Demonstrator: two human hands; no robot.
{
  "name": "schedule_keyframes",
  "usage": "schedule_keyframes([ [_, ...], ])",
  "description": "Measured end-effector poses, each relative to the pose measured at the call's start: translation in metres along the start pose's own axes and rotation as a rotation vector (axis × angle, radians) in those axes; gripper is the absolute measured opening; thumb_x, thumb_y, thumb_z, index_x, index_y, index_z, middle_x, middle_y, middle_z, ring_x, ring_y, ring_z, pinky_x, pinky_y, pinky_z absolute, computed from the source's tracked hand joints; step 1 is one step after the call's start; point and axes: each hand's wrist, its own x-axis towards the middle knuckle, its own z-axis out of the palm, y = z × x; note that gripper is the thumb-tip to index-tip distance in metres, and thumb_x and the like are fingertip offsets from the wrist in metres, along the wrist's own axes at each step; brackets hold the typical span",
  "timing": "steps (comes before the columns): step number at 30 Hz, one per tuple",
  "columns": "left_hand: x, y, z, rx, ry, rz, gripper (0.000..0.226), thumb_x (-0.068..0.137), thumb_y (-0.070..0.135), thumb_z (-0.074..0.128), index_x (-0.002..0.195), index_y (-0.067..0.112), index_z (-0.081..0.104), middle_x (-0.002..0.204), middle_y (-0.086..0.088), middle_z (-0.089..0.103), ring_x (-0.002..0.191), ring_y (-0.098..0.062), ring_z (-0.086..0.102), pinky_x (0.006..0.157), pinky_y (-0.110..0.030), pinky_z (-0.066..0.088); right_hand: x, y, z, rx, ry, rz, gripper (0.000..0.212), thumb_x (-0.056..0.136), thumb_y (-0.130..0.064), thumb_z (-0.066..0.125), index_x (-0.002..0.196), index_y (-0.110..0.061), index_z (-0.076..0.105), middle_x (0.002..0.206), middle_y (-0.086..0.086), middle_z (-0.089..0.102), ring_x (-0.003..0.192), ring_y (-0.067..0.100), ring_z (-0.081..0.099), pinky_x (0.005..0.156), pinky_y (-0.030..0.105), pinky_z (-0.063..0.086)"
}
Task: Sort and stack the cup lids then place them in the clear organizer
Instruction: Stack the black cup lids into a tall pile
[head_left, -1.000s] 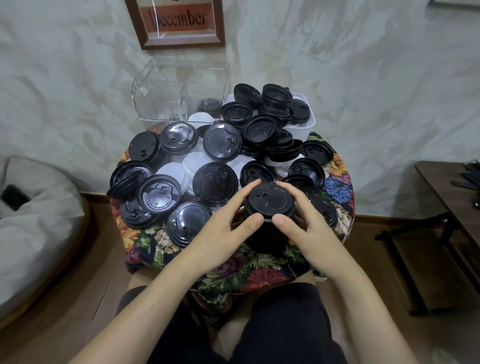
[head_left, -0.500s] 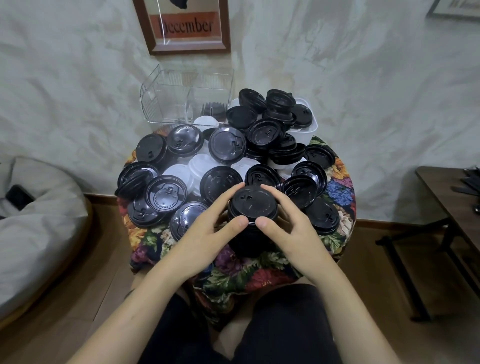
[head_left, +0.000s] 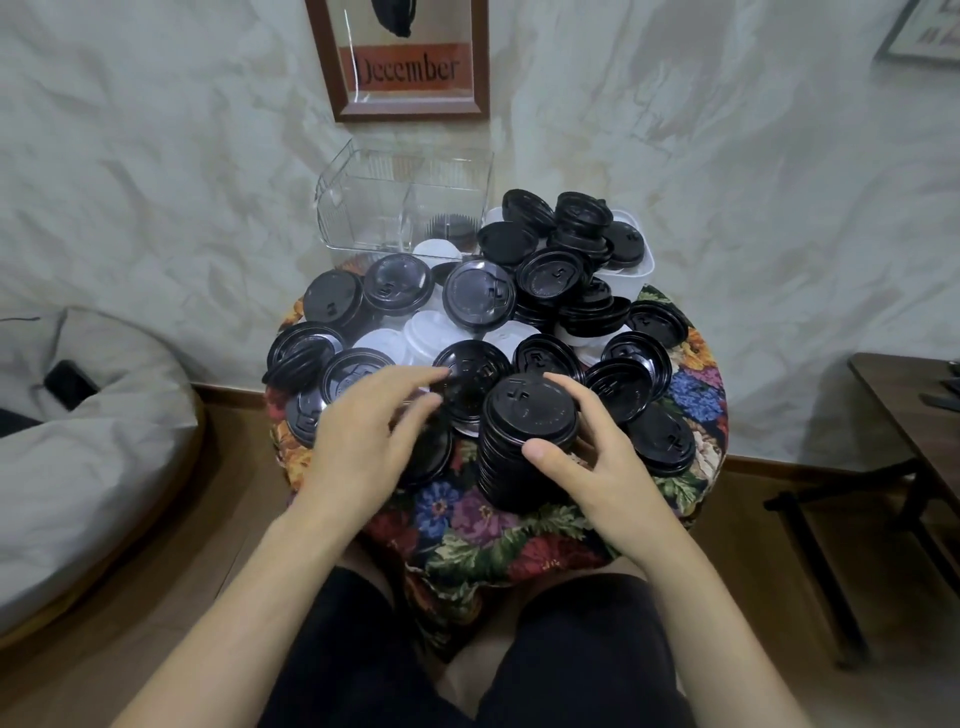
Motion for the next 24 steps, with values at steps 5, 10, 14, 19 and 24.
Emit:
schedule_keyframes([
  [5, -0.008, -0.059, -0.021, 0.353, 0.003, 0.043, 0.033, 0.092, 0.014, 0.057, 0.118, 0.018, 0.077, 0.126, 0.001, 0.072, 0.138, -0.031, 0.051, 0.119, -0.051, 0.034, 0.001, 0.003, 0.000, 0.001, 0.001, 0.002, 0.061, 0.090, -0.046, 0.075, 0.144, -0.047, 0.047, 0.137, -0.024, 0.061, 0.131, 0.000, 0.056, 0.113, 0.037, 0.044],
  [10, -0.016, -0.069, -0.026, 0.345, -0.115, -0.069, 0.033, 0.092, 0.027, 0.059, 0.120, 0.025, 0.076, 0.136, 0.004, 0.066, 0.149, -0.030, 0.040, 0.124, -0.053, 0.016, 0.002, 0.002, 0.001, -0.011, 0.002, 0.003, 0.060, 0.091, -0.051, 0.076, 0.143, -0.048, 0.046, 0.136, -0.028, 0.060, 0.131, -0.003, 0.055, 0.111, 0.033, 0.043],
  [14, -0.010, -0.070, -0.025, 0.308, -0.087, -0.061, 0.020, 0.093, 0.014, 0.075, 0.110, 0.022, 0.079, 0.131, 0.002, 0.070, 0.146, -0.029, 0.045, 0.125, -0.046, 0.015, 0.001, 0.000, 0.001, -0.007, 0.002, 0.012, 0.061, 0.087, -0.047, 0.072, 0.142, -0.048, 0.046, 0.134, -0.032, 0.060, 0.129, -0.006, 0.054, 0.106, 0.025, 0.042],
  [19, -0.002, -0.061, -0.024, 0.224, 0.027, -0.036, 0.011, 0.096, 0.018, 0.073, 0.105, 0.019, 0.078, 0.124, 0.004, 0.073, 0.142, -0.025, 0.050, 0.126, -0.046, 0.025, 0.002, -0.001, 0.001, -0.013, -0.002, 0.015, 0.062, 0.088, -0.047, 0.073, 0.144, -0.046, 0.046, 0.134, -0.033, 0.059, 0.130, -0.007, 0.054, 0.104, 0.020, 0.041],
  [24, 0.006, -0.029, -0.019, 0.039, 0.162, -0.035, 0.008, 0.094, 0.014, 0.075, 0.101, 0.017, 0.077, 0.110, 0.013, 0.074, 0.128, -0.010, 0.061, 0.115, -0.029, 0.041, 0.001, -0.001, -0.001, -0.020, -0.004, 0.022, 0.061, 0.090, -0.046, 0.073, 0.144, -0.046, 0.045, 0.135, -0.032, 0.059, 0.130, -0.007, 0.054, 0.106, 0.024, 0.041],
])
